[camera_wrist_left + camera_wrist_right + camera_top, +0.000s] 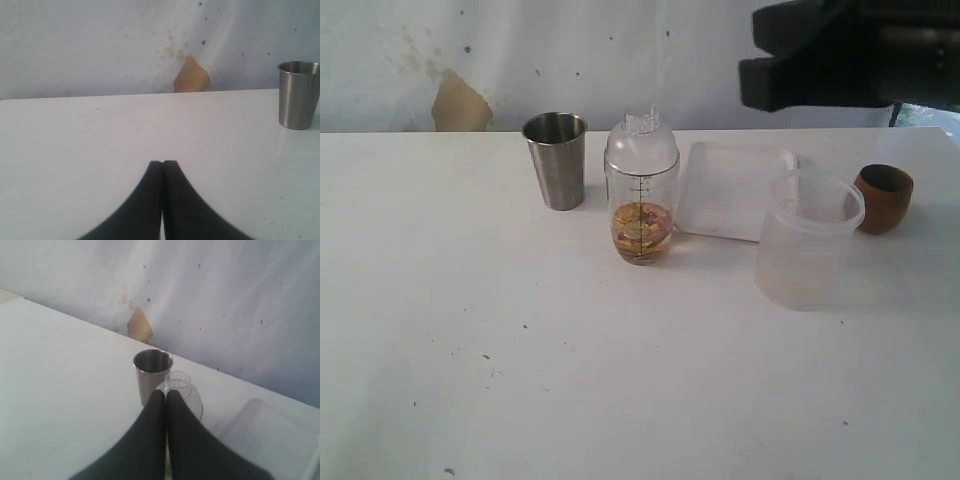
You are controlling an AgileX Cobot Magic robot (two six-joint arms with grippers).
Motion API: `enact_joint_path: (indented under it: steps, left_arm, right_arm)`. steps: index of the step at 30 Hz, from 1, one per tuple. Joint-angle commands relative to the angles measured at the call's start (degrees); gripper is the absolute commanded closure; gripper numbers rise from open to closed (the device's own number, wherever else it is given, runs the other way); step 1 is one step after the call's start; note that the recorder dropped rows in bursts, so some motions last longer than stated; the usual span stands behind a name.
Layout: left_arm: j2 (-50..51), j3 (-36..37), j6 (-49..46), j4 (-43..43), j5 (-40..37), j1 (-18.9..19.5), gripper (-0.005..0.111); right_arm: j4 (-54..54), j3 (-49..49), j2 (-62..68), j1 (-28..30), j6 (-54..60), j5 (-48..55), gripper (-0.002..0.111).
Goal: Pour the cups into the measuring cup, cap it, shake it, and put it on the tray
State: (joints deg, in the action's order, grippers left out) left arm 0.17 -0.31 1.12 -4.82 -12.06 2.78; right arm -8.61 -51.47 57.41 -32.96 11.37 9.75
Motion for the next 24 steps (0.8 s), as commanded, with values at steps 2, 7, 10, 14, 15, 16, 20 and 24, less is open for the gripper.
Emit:
enact_joint_path:
  steps: [2,7,10,14,15,16,20,24]
  left_arm:
    - [-0.2,0.3,0.2,-0.2,0.5,0.0,0.107]
    - [-0.2,0.3,0.2,-0.2,0.5,0.0,0.107]
    - [-0.2,0.3,0.2,-0.2,0.5,0.0,0.107]
    - [-0.2,0.3,0.2,-0.2,0.5,0.0,0.107]
    - [-0.2,0.3,0.2,-0.2,0.5,0.0,0.107]
    - [-0.2,0.3,0.2,-0.2,0.5,0.0,0.107]
    - [-0.2,0.3,0.2,-0.2,0.5,0.0,0.107]
    - [-0.2,0.3,0.2,-0.2,0.5,0.0,0.107]
  right_arm:
    - [0.5,2.3,-8.8,0.5,0.4,2.7,0.108]
    - [0.5,2.3,-14.0,0.5,0.4,7.0,0.108]
    - [1.1,4.1,-18.8,0.5,0.4,8.6,0.108]
    - [1.1,8.0,-25.6,0.5,0.4,9.5,0.108]
    - [1.1,8.7,-27.4,0.5,0.4,10.6,0.108]
    - [1.1,8.9,-28.5,0.5,0.4,11.2,0.108]
    - [0.8,9.1,-32.5,0.5,0.4,12.9,0.108]
    - [0.8,9.1,-35.4,0.5,0.4,12.9,0.108]
